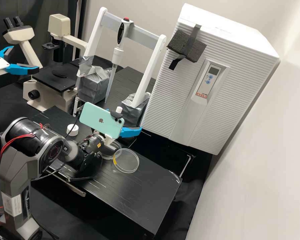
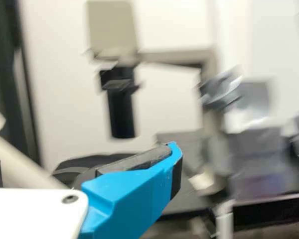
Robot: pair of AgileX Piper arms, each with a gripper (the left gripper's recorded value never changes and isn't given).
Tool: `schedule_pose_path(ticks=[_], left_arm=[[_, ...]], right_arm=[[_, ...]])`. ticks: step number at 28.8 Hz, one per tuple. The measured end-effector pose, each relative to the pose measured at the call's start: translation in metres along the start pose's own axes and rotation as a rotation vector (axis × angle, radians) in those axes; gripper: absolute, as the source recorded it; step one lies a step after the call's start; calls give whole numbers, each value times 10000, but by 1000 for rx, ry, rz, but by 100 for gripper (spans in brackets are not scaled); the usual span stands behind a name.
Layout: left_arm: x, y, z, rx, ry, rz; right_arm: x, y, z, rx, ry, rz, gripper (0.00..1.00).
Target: Use the pipette
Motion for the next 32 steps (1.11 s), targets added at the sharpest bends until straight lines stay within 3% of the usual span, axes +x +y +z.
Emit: schedule_pose_path(ticks=[4,9,12,15,17,20,24,28,32], left_arm=[[-37,86,269,-11,-115,41],[-27,81,450,-21,-183,40],[-24,80,523,-20,-209,41],[-12,59,554,-23,-220,34],[14,55,579,-24,-229,34],[30,35,599,-26,-235,28],[54,0,607,-28,-237,19],[70,-40,601,-30,-233,6],[94,-38,605,-41,-234,7]], right_arm=[[0,0,0,0,0,0,100],[0,0,0,0,0,0,100],[-102,67,-45,-2,12,14,100],[-246,216,-176,16,67,56,100],[-378,351,-330,36,135,95,100],[-492,446,-516,47,213,125,100],[-533,523,-825,57,313,130,100],[-439,562,-1077,56,349,99,100],[-250,622,-1324,21,343,94,100]])
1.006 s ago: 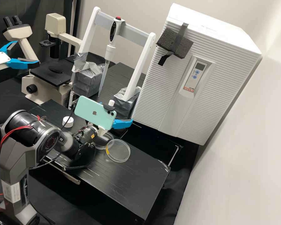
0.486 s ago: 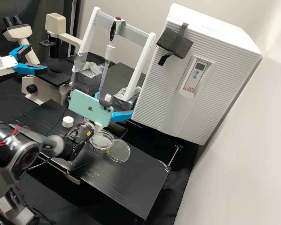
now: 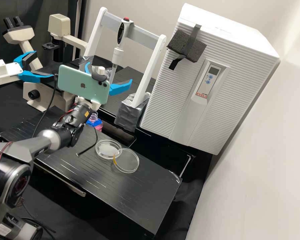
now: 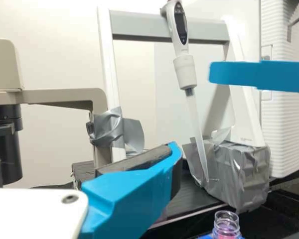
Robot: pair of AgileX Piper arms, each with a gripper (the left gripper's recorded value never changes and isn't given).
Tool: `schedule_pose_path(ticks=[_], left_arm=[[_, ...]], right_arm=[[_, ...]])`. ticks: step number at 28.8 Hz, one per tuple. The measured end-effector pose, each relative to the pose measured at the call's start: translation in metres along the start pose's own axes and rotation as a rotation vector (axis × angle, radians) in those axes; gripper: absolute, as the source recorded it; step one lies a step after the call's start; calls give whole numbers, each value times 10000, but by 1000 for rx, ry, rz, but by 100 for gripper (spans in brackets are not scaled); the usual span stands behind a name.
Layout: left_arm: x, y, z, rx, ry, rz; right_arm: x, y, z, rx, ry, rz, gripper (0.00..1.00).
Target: Use the pipette
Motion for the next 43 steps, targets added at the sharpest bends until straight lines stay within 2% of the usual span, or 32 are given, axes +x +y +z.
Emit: schedule_pose_path(ticks=[1,3,7,9,11,14,15,17,19,21,24,29,30,37,40,43], left_arm=[[-1,2,-8,-5,3,1],[-5,24,-26,-12,7,7],[-32,109,-66,-28,22,34],[-56,185,-69,-36,24,59],[-77,255,-58,-42,19,81],[-112,344,-40,-34,4,105],[-123,396,-19,-27,-6,121],[-131,468,6,-29,-19,144],[-142,536,26,-30,-26,166],[-151,562,35,-28,-28,175],[-154,568,37,-28,-29,177],[-154,568,37,-28,-29,177],[-156,564,36,-28,-28,176],[-139,526,23,-30,-24,162],[-135,516,19,-31,-23,157],[-119,479,6,-33,-18,144]], right_arm=[[45,3,-26,-4,-1,-1,100],[160,21,-73,-30,-7,-3,100],[304,84,-138,-50,-18,1,100],[403,128,-160,-52,-33,14,100],[471,166,-182,-43,-42,26,100],[552,187,-214,-36,-55,32,100],[601,193,-240,-43,-55,32,100],[662,186,-270,-49,-57,26,100],[721,171,-299,-70,-56,18,100],[784,136,-333,-91,-52,2,100],[873,76,-350,-110,-64,-13,100],[996,-14,-306,-116,-101,-44,100],[1013,-21,-300,-116,-107,-49,0],[1073,0,-308,-102,-126,-45,0],[1082,23,-328,-118,-121,-39,0],[1090,43,-346,-119,-117,-32,0]])
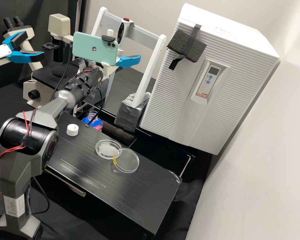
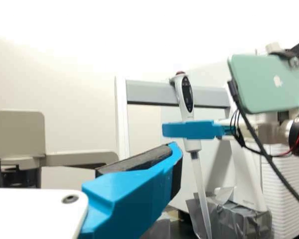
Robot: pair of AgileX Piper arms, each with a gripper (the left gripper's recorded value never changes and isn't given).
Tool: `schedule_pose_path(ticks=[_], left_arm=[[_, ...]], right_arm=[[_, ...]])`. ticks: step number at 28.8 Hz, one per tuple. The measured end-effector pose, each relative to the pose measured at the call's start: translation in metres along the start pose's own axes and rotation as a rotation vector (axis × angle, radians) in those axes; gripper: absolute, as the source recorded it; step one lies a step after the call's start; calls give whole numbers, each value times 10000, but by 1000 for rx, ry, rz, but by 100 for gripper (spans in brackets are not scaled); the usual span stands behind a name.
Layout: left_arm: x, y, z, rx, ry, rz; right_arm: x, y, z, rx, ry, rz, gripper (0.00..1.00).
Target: Use the pipette
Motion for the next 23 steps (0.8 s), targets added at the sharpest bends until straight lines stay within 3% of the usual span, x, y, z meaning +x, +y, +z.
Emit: schedule_pose_path(ticks=[8,15,23], left_arm=[[6,-23,-9,-1,2,-7],[7,-27,-10,-1,3,-8],[10,-39,-14,-7,4,-12]], right_arm=[[2,0,3,-13,-3,1,0],[11,-49,-5,6,-12,-15,0],[5,-76,-35,-17,-5,-26,0]])
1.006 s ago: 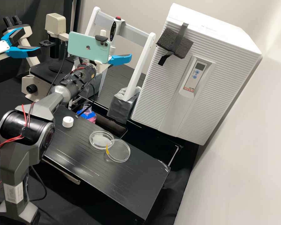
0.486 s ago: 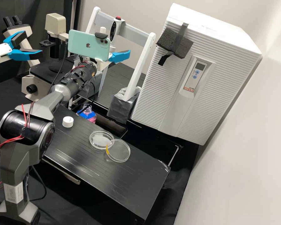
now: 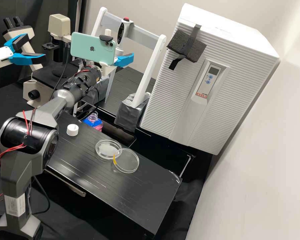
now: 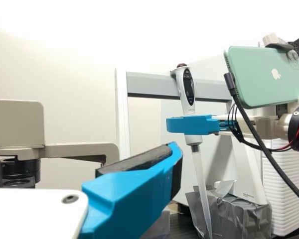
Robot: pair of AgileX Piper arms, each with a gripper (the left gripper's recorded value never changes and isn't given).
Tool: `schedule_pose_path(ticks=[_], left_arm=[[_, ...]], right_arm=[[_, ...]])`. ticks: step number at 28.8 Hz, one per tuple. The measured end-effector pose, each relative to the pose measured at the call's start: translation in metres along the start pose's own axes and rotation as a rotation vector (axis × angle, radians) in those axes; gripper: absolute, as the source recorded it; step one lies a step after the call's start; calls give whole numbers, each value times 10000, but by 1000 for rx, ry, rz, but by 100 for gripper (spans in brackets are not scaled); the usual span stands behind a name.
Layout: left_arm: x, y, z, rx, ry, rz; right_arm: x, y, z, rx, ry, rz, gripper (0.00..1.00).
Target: Use the pipette
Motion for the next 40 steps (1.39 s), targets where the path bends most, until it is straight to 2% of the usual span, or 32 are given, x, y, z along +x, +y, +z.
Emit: schedule_pose_path(ticks=[3,8,11,14,16,19,22,26,36,40], left_arm=[[0,0,0,0,0,0],[-1,1,-5,-1,2,0],[-3,8,-27,1,9,2],[-3,8,-27,-18,9,2],[-3,8,-27,-18,9,2],[-3,8,-27,-18,9,2],[-5,12,-38,-16,13,3],[-7,16,-54,-13,17,4],[-9,21,-70,-9,22,5],[-9,21,-70,-9,22,5]], right_arm=[[0,-1,6,9,-8,0,0],[0,-1,6,9,-8,0,0],[-5,-18,-12,30,-9,-4,0],[-7,-27,-25,26,-6,-6,0],[-8,-30,-29,24,-5,-7,0],[-11,-38,-37,33,-7,-9,0],[-11,-41,-40,23,-7,-10,0],[-12,-44,-42,25,-8,-11,0],[-17,-61,-61,43,-9,-15,0],[-17,-61,-61,43,-9,-15,0]])
